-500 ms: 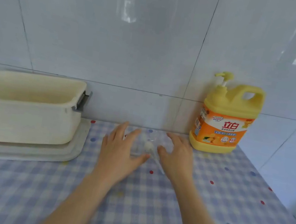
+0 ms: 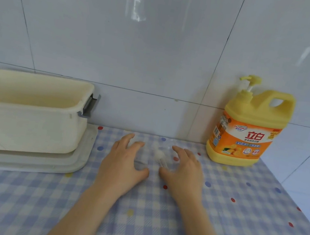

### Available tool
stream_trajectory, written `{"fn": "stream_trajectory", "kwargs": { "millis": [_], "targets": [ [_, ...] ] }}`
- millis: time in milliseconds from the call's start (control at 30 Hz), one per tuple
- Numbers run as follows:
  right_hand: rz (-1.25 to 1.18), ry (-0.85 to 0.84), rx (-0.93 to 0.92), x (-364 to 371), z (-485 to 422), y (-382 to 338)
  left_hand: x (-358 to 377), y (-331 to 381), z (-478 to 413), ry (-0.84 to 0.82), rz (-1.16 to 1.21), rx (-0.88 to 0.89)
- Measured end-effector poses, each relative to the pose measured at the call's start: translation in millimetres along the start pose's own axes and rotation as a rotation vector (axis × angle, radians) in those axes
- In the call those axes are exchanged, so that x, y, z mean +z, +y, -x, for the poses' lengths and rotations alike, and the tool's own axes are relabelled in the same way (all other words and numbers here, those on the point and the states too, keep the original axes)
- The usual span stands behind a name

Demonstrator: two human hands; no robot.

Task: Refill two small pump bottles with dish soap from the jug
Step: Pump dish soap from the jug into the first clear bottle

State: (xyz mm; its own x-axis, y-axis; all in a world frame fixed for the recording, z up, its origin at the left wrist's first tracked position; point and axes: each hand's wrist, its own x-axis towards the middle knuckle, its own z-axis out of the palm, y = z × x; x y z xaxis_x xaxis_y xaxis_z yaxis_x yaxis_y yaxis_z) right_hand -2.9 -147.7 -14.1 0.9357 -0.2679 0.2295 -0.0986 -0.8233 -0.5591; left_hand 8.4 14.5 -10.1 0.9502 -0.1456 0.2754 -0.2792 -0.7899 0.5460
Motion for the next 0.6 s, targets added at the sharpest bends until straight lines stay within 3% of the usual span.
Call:
{"fn": "stream_trajectory", "kwargs": {
  "millis": [267,433,600],
  "targets": [
    [-0.092,0.030,-0.012,1,1,-8,0,-11,-6,0.139,-0.010,-0.063],
    [-0.207,-0.037,-0.075,4,5,-20,-6,-15,-6,0.171,-0.051,-0.127],
    [-0.166,-0.081,-0.117,5,5,-22,-8,-9,-5,0.185,-0.075,-0.047]
  ]
}}
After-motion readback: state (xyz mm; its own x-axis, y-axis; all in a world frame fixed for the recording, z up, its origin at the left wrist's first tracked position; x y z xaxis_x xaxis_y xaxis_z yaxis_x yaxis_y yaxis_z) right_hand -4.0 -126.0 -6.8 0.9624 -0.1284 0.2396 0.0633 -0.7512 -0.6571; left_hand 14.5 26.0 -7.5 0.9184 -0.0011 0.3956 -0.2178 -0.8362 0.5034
